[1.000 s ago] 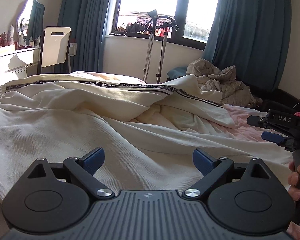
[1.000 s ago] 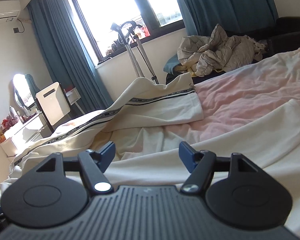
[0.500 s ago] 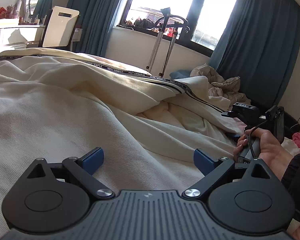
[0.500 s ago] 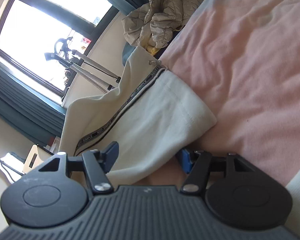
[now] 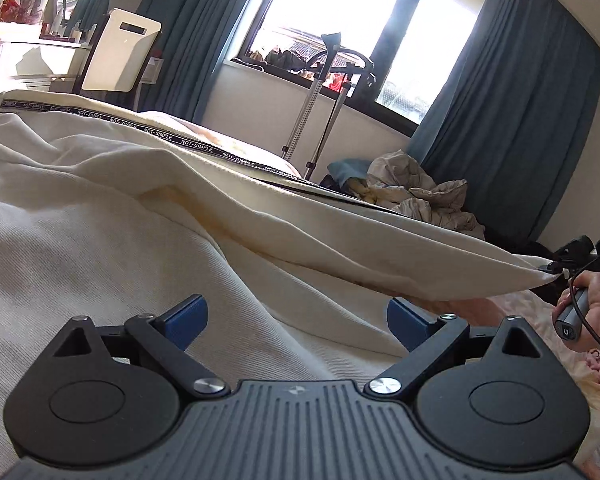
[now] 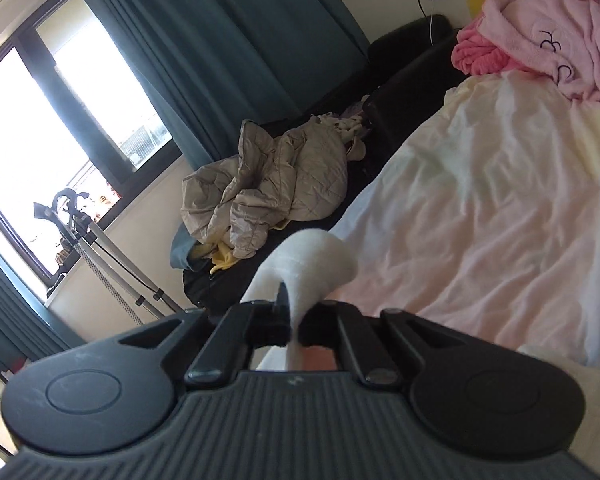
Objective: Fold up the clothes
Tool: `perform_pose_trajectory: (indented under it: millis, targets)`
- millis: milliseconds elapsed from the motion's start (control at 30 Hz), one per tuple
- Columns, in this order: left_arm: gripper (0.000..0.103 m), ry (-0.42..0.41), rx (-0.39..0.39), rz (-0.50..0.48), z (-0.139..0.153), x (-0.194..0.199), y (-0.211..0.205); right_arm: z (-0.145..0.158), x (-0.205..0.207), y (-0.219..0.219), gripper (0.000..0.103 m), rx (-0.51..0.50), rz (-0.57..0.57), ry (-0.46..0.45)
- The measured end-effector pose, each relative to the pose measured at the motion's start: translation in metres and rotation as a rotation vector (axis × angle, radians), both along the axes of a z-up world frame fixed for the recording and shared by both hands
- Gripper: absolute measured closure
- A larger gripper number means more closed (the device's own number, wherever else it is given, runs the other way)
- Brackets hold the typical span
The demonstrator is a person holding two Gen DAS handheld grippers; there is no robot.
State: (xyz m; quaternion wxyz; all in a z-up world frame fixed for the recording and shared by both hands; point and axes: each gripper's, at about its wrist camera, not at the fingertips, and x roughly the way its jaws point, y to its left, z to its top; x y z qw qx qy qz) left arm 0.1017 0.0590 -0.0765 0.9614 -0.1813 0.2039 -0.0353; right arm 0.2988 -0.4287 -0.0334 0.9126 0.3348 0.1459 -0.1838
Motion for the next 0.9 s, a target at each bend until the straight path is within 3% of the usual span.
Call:
perform_pose_trajectory:
  millis: [67, 167, 267, 367, 533, 600, 800, 900]
  targets:
    - [0.006, -0.005, 0.004, -0.006, 0.003, -0.004, -0.002, -0.021, -0.01, -0.01, 0.1, -0.011, 0.011, 0.067]
    - [0.006, -0.013, 0.023, -0.009, 0.005, -0.007, -0.006, -0.064, -0.019, -0.019, 0.1, 0.067, 0.016, 0.169]
    - [0.006, 0.001, 0.034, -0.016, 0.002, -0.004, -0.008, -0.081, -0.026, -0.021, 0.1, 0.125, -0.004, 0.187]
    - [0.006, 0.019, 0.041, -0.021, -0.001, -0.001, -0.009, -0.06, -0.018, -0.026, 0.1, 0.142, -0.004, 0.168]
    - [0.005, 0.014, 0.034, -0.036, 0.004, -0.002, -0.002, -0.001, 0.001, -0.031, 0.1, 0.024, 0.031, 0.084]
    - [0.005, 0.025, 0.026, -0.04, 0.002, 0.0, -0.001, 0.003, 0.001, -0.037, 0.1, -0.008, 0.021, 0.081]
    - [0.005, 0.038, 0.059, -0.055, -0.003, 0.003, -0.006, -0.08, -0.021, -0.055, 0.097, 0.011, 0.039, 0.298]
    - [0.005, 0.052, 0.07, -0.069, -0.001, -0.001, -0.01, -0.088, -0.034, -0.049, 0.094, -0.075, 0.108, 0.267]
